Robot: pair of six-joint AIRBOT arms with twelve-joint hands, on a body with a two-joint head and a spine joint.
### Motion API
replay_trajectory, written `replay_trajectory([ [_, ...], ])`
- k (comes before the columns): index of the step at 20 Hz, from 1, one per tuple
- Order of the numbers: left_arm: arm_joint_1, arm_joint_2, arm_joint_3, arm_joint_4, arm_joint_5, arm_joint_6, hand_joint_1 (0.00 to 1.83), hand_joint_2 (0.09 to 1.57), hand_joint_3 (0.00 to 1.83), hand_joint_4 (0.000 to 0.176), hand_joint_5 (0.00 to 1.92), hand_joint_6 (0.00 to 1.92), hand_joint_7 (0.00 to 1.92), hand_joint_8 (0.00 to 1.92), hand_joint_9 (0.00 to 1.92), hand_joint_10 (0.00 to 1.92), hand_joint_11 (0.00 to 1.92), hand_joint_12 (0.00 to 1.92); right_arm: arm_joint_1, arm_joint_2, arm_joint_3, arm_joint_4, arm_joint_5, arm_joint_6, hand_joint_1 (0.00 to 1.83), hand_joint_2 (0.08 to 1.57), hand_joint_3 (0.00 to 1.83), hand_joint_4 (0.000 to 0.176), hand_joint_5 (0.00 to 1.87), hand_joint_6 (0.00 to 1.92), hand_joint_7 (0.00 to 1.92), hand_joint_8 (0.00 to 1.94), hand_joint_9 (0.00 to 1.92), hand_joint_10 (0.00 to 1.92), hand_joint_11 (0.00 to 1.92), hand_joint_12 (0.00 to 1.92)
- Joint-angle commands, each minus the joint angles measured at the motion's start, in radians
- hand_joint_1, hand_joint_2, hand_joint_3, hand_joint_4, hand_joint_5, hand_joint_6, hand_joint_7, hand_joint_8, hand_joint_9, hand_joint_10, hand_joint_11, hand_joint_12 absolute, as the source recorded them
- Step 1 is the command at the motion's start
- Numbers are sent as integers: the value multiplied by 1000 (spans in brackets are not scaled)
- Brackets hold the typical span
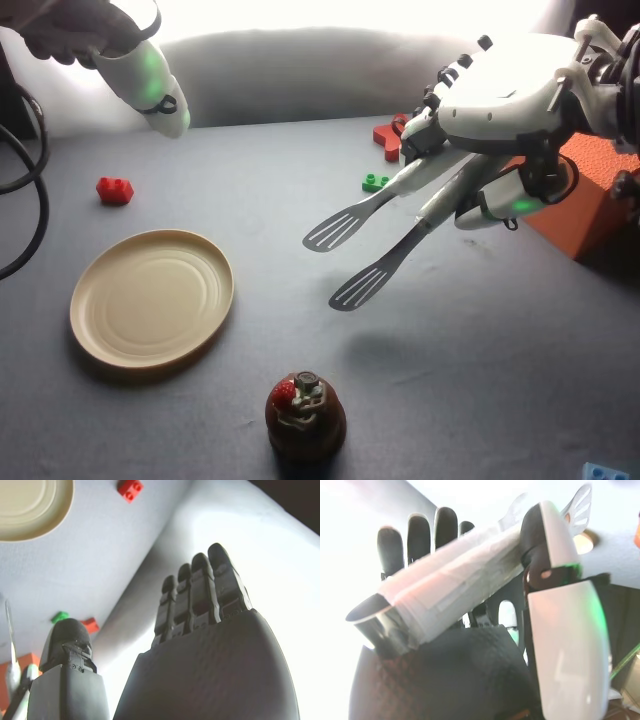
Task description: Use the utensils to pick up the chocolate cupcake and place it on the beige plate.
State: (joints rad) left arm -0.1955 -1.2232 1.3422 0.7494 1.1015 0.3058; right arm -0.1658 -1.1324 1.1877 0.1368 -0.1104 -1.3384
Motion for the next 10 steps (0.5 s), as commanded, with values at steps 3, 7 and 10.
replay_trajectory([
  [3, -13, 8, 4, 72, -26, 3, 266, 1106, 1, 0, 77, 0, 85, 1, 105, 1, 0, 287, 40, 27, -17, 0, 91, 41, 885, 1204, 0, 0, 559, 557, 492, 920, 343, 1308, 208, 1672],
  [7, -13, 8, 4, 72, -26, 5, 253, 1109, 0, 0, 80, 1, 77, 4, 87, 4, 0, 253, 96, 54, -49, 0, 62, 90, 891, 1191, 0, 0, 557, 549, 499, 911, 355, 1288, 215, 1668],
  [10, -13, 8, 4, 72, -26, 5, 285, 1097, 0, 0, 93, 2, 110, 6, 118, 7, 0, 312, 128, 89, -106, -1, 42, 91, 919, 1168, 0, 0, 600, 539, 513, 958, 382, 1299, 285, 1631],
])
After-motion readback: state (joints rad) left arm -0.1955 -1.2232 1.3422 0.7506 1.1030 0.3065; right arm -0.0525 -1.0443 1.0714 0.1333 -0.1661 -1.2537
